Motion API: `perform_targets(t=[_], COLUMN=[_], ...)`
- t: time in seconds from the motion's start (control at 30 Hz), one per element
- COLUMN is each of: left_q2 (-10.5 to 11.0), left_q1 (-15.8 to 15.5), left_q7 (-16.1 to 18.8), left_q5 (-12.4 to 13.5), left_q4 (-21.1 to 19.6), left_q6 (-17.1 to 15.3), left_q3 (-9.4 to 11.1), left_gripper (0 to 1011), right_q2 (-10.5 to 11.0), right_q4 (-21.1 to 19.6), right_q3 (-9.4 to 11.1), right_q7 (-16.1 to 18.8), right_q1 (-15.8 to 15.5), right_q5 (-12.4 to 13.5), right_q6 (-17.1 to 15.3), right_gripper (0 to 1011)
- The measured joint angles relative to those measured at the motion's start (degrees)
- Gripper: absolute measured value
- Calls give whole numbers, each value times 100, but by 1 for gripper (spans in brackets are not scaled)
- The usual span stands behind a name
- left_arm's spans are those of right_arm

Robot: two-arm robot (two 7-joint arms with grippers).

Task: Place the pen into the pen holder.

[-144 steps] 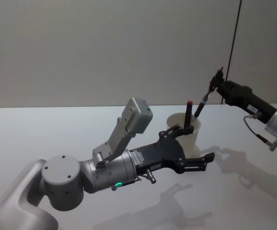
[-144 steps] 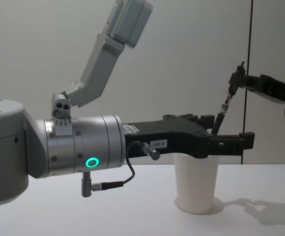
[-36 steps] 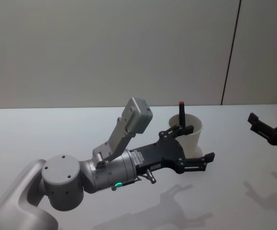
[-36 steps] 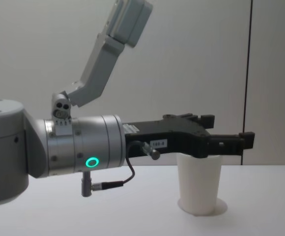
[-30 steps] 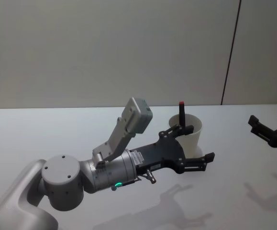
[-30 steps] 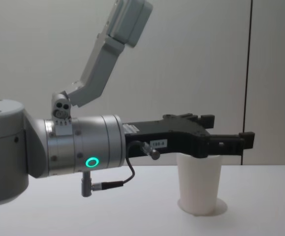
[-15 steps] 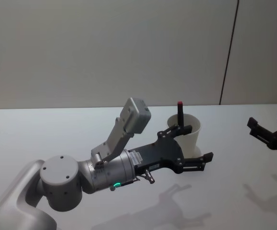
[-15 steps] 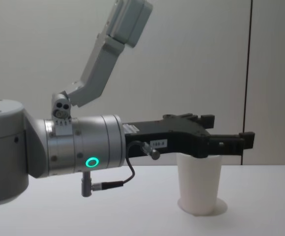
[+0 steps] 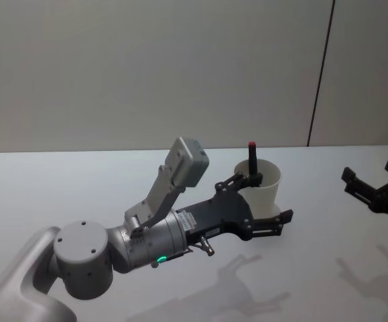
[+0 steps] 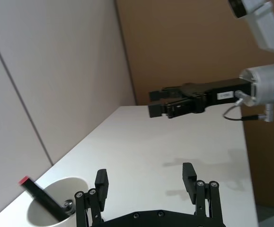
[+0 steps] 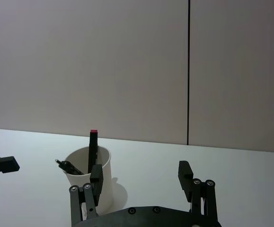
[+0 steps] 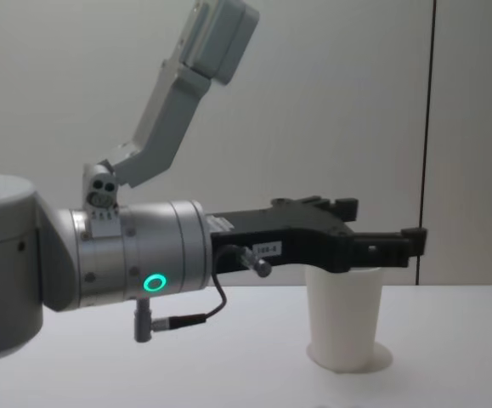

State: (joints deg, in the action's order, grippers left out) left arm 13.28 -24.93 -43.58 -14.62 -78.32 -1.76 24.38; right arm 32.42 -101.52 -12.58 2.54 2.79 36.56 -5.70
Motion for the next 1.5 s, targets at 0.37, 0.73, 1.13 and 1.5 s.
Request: perform_targets(t=[0.37,0.73,1.13,1.5], left_q2=[156,318,504,676], left_q1=[209,421,659,887], left_q7=[776,1575,2488,3349], left_q5=[52,111,180,245], left_q4=[-271,-548,-866,-1161], left_q6=[18,38,60,80], left_q3=[31,65,101,134], left_gripper=[1003,1003,1003,1003], right_q2=[-463,-1027,-1302,-1309], right_q4=[10,21,29,30], right_q3=[-12,-25,-35,-36], right_q7=[47,101,128,129], right_q1=[-129,-285,-364,-364], right_q5=[-716,-1577,-2001,-2010], right_q6=[134,298,373,375], right_gripper=[1001,1001,1001,1001])
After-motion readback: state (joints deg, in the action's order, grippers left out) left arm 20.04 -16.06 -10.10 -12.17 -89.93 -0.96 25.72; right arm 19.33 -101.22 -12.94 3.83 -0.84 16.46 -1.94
